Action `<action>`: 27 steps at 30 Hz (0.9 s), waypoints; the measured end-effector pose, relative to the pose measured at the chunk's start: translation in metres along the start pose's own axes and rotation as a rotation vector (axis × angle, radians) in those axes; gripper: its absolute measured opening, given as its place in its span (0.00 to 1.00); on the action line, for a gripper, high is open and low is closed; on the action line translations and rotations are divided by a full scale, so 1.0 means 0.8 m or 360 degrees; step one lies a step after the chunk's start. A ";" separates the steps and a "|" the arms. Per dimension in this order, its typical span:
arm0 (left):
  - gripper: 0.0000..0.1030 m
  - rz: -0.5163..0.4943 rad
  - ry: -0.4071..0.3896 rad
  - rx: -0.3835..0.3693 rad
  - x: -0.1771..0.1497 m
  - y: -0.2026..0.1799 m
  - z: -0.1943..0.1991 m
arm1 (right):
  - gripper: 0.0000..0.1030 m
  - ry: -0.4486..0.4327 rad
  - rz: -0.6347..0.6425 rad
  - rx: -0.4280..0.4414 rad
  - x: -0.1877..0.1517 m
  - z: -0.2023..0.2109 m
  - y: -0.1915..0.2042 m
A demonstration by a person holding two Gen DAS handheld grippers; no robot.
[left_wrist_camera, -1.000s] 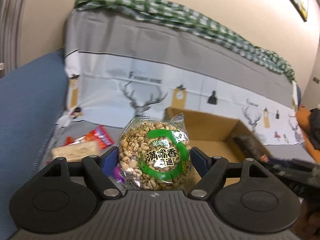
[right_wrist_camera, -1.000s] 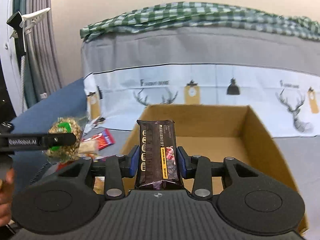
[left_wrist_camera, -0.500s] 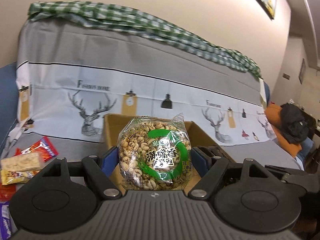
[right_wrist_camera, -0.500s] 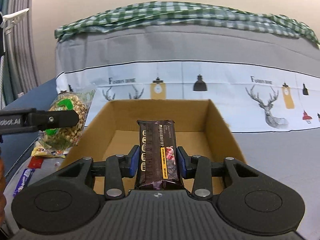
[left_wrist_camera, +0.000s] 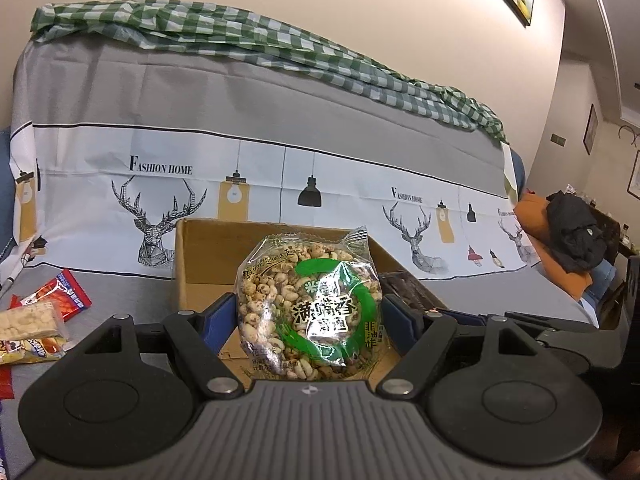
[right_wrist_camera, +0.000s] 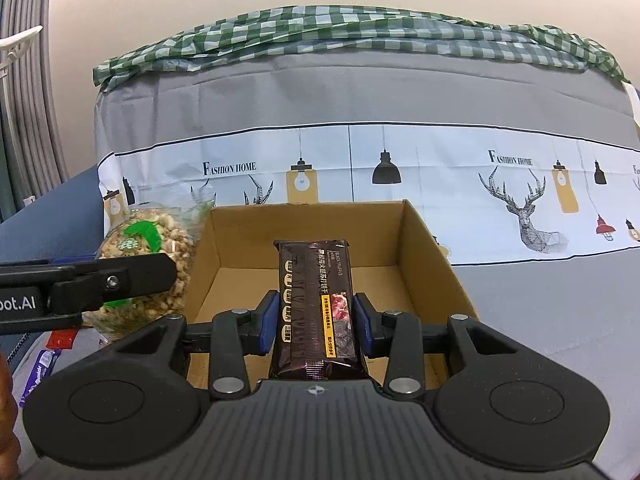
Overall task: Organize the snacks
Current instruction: 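Carry the grain bag with the left tool while the right tool carries the chocolate bar over the box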
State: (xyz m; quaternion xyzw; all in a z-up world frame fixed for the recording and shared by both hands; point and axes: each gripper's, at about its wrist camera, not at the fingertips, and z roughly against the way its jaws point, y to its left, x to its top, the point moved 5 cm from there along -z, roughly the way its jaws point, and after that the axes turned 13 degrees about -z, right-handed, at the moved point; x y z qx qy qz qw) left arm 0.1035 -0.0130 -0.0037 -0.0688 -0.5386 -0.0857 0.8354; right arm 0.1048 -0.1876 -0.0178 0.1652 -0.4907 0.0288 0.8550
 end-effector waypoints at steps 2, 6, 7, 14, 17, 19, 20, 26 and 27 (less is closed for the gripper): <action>0.79 -0.0002 0.0005 -0.0008 -0.001 -0.002 -0.001 | 0.39 0.0000 0.0007 0.0001 -0.001 -0.001 0.000; 0.79 -0.0016 0.0005 -0.0015 -0.001 -0.003 -0.001 | 0.39 0.0006 0.0013 0.0002 -0.001 -0.001 0.001; 0.79 -0.0012 0.0003 -0.0016 -0.001 -0.002 -0.001 | 0.39 0.0006 0.0014 0.0001 0.000 -0.001 0.001; 0.79 -0.0006 0.0000 -0.0018 0.000 0.001 -0.001 | 0.39 0.0009 0.0010 -0.0001 0.001 -0.004 -0.001; 0.79 -0.0007 0.0003 -0.0021 0.000 0.000 -0.001 | 0.39 0.0004 0.0022 0.0001 0.000 -0.004 0.001; 0.79 -0.0009 0.0003 -0.0021 -0.001 0.000 -0.001 | 0.39 0.0003 0.0027 0.0000 0.000 -0.004 0.002; 0.79 -0.0008 0.0004 -0.0022 -0.001 0.000 -0.001 | 0.39 0.0003 0.0027 0.0000 0.000 -0.004 0.001; 0.79 -0.0009 0.0002 -0.0027 -0.001 -0.001 -0.001 | 0.39 0.0006 0.0023 -0.0001 -0.001 -0.004 0.001; 0.79 -0.0010 0.0001 -0.0027 -0.001 -0.001 -0.001 | 0.39 0.0006 0.0025 -0.0001 -0.001 -0.004 0.001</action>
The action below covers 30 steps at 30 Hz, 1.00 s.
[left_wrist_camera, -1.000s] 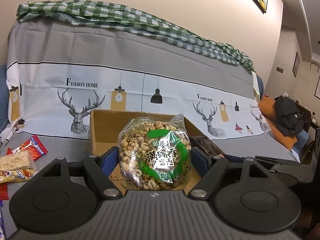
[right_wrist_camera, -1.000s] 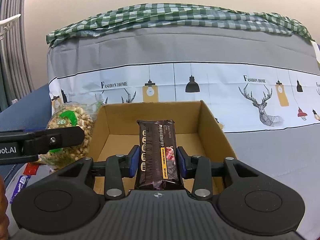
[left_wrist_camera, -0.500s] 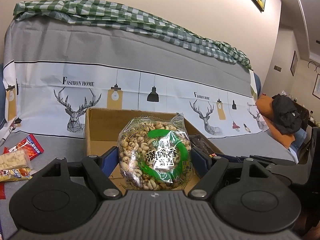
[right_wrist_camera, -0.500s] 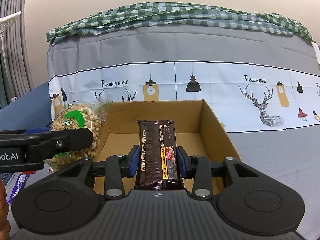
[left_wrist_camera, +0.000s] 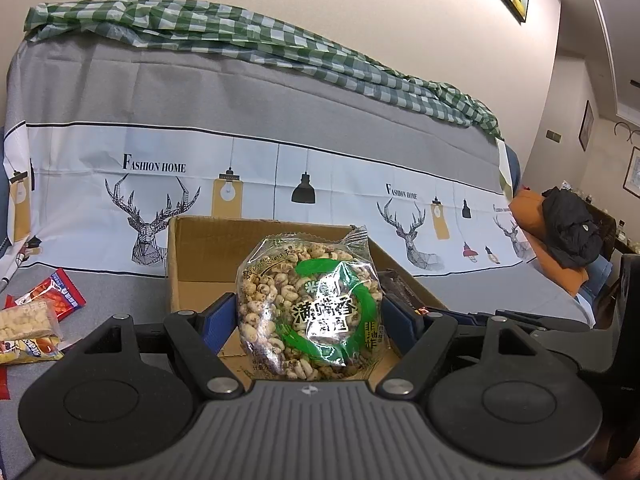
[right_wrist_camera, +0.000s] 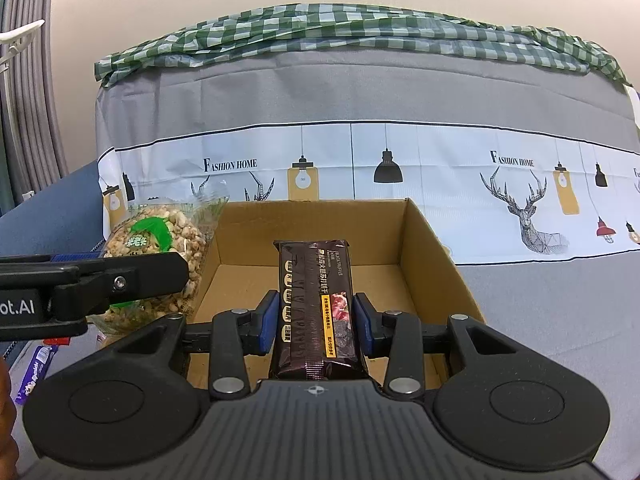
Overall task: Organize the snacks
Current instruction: 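Carry the grain bag with the left tool while the right tool carries the chocolate bar over the box, then open the left tool over the box while the right tool releases the chocolate bar into it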
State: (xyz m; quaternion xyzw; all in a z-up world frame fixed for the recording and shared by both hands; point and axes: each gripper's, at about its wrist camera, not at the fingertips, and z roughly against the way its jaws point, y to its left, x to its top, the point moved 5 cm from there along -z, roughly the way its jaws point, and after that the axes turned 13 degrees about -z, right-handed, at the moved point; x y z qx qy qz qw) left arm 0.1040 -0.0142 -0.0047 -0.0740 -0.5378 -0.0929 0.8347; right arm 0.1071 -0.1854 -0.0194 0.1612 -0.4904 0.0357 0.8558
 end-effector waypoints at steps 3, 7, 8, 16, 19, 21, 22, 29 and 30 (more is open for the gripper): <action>0.79 -0.0004 -0.0001 -0.0006 -0.001 -0.001 0.000 | 0.39 0.0003 0.0004 0.0000 -0.001 0.000 0.001; 0.79 -0.0007 -0.0001 -0.0008 -0.001 -0.001 -0.001 | 0.39 0.0002 0.0009 0.0004 -0.001 0.000 0.001; 0.79 -0.0008 -0.0001 -0.0008 -0.001 -0.001 -0.001 | 0.39 0.0005 0.0009 0.0003 -0.001 -0.001 0.000; 0.79 -0.0008 -0.0004 -0.0013 -0.001 -0.001 -0.001 | 0.39 0.0009 0.0009 0.0004 0.000 -0.001 0.001; 0.79 -0.0011 -0.0003 -0.0019 -0.001 -0.001 -0.001 | 0.39 0.0013 0.0012 0.0008 0.001 -0.003 0.001; 0.79 -0.0010 -0.0003 -0.0022 -0.001 0.000 -0.001 | 0.39 0.0013 0.0012 0.0006 0.001 -0.003 0.001; 0.79 -0.0011 -0.0005 -0.0023 -0.001 0.000 -0.001 | 0.39 0.0014 0.0009 0.0006 0.001 -0.003 0.001; 0.79 -0.0016 -0.0012 -0.0035 -0.002 -0.001 -0.001 | 0.39 0.0011 0.0014 0.0010 0.000 -0.004 0.001; 0.80 -0.0017 -0.0014 -0.0041 -0.001 -0.002 -0.001 | 0.39 0.0013 0.0014 0.0010 0.000 -0.003 0.000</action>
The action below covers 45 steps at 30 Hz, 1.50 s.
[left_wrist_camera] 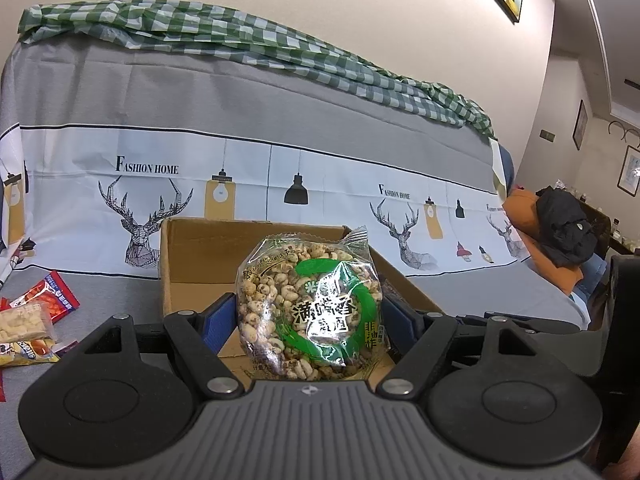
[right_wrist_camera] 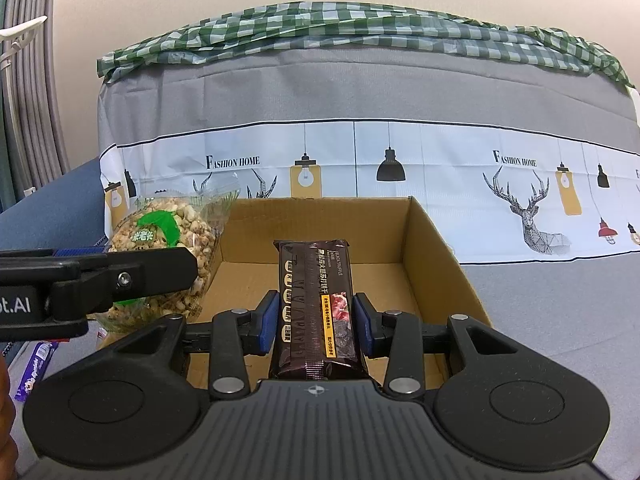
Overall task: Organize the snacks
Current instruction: 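Open the left tool over the box while the right tool releases the chocolate bar into it, then grasp the purple candy bar with the left tool while the right tool reaches the cookie bag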
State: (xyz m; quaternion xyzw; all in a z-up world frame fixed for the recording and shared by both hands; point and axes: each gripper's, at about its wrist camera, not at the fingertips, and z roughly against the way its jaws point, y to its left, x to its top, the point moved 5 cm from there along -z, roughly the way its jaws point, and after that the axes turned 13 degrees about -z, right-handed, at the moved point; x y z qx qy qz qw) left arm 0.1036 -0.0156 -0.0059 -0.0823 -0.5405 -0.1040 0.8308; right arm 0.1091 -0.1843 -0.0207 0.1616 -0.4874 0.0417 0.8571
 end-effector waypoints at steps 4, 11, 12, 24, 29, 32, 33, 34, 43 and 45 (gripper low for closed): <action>0.87 -0.0029 -0.0024 0.0002 0.001 -0.002 0.003 | 0.50 0.0038 -0.0007 0.0005 -0.002 -0.004 -0.001; 0.87 -0.0015 -0.0015 0.0021 0.001 0.000 0.002 | 0.65 0.0043 -0.0009 -0.0020 -0.003 -0.007 -0.003; 0.87 -0.0008 -0.0016 0.0023 0.000 0.001 0.003 | 0.65 0.0046 -0.0010 -0.0021 -0.004 -0.007 -0.004; 0.87 0.0160 -0.0098 0.0225 0.007 0.058 0.028 | 0.65 0.0068 0.0013 -0.0013 -0.008 -0.012 -0.002; 0.87 0.0492 0.0025 0.0400 -0.013 0.134 0.036 | 0.65 0.0087 0.0012 -0.0001 -0.009 -0.015 -0.002; 0.87 0.0707 0.0180 0.0425 -0.039 0.175 0.033 | 0.65 0.0097 0.0020 0.0015 -0.011 -0.015 0.001; 0.87 0.0741 0.0256 0.0438 -0.047 0.185 0.030 | 0.65 0.0103 0.0021 0.0025 -0.012 -0.016 0.003; 0.87 0.0755 0.0343 0.0457 -0.056 0.192 0.025 | 0.65 0.0102 0.0027 0.0032 -0.013 -0.015 0.006; 0.87 0.0906 0.0813 0.0341 -0.131 0.201 0.003 | 0.65 0.0128 0.0080 0.0127 -0.020 -0.015 0.039; 0.85 0.0912 0.0851 0.0331 -0.136 0.200 0.003 | 0.65 0.0134 0.0103 0.0152 -0.022 -0.015 0.050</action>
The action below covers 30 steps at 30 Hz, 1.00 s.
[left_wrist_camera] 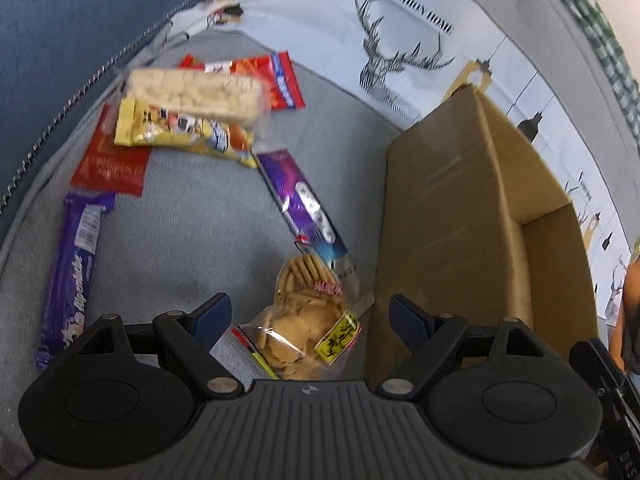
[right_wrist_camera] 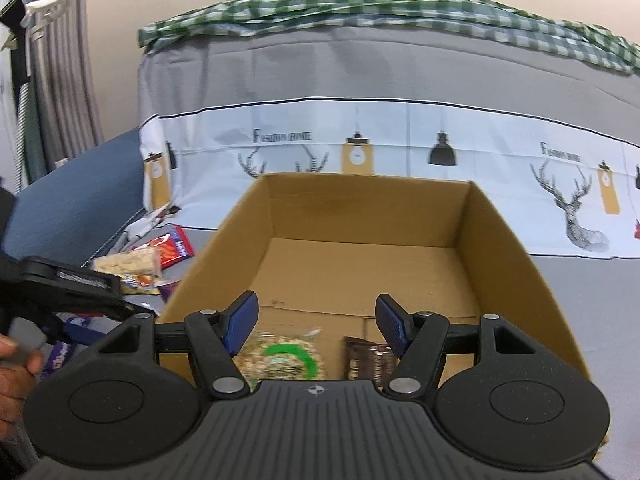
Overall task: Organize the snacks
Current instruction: 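Grasp the purple candy bar with the left tool while the right tool reaches the cookie bag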
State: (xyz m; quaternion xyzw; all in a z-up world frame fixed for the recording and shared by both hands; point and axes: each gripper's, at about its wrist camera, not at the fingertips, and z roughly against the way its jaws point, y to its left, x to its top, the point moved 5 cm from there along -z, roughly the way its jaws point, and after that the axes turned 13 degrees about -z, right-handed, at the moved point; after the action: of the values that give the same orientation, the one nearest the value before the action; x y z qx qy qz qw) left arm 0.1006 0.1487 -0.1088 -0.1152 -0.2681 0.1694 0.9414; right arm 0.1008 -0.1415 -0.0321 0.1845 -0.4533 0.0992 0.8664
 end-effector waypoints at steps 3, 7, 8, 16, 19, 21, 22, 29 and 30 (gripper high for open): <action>0.68 -0.0047 0.0048 0.0035 -0.003 0.001 -0.004 | 0.65 0.0009 0.0033 0.0031 -0.003 -0.002 0.016; 0.40 -0.0134 0.0017 0.0044 0.000 -0.004 0.001 | 0.65 0.0019 0.0069 0.0069 -0.007 -0.005 0.040; 0.38 -0.0134 0.0021 0.0043 -0.002 -0.001 0.003 | 0.65 0.0019 0.0075 0.0076 -0.008 -0.006 0.044; 0.36 -0.0051 0.0053 0.0041 -0.012 0.041 0.034 | 0.65 -0.0013 0.0142 0.0151 -0.017 -0.004 0.098; 0.41 0.0005 0.0158 -0.0038 -0.025 0.058 0.040 | 0.65 -0.0039 0.0192 0.0212 -0.022 0.001 0.125; 0.48 0.0055 0.0141 -0.0078 -0.031 0.073 0.052 | 0.65 -0.0045 0.0239 0.0264 -0.028 0.004 0.144; 0.50 0.0075 0.0098 -0.0072 -0.029 0.080 0.060 | 0.65 -0.0044 0.0272 0.0289 -0.032 0.005 0.155; 0.49 0.0052 -0.0107 0.0107 -0.011 0.111 0.096 | 0.65 0.0092 0.0520 0.0454 -0.091 -0.007 0.228; 0.49 0.0044 -0.0095 0.0114 -0.010 0.110 0.093 | 0.65 0.0130 0.0531 0.0460 -0.099 -0.012 0.234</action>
State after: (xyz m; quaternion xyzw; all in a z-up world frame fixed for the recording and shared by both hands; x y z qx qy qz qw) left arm 0.0307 0.2357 -0.0779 -0.0800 -0.2882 0.1952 0.9340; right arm -0.0006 0.0328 -0.0596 0.2249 -0.4233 0.3124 0.8201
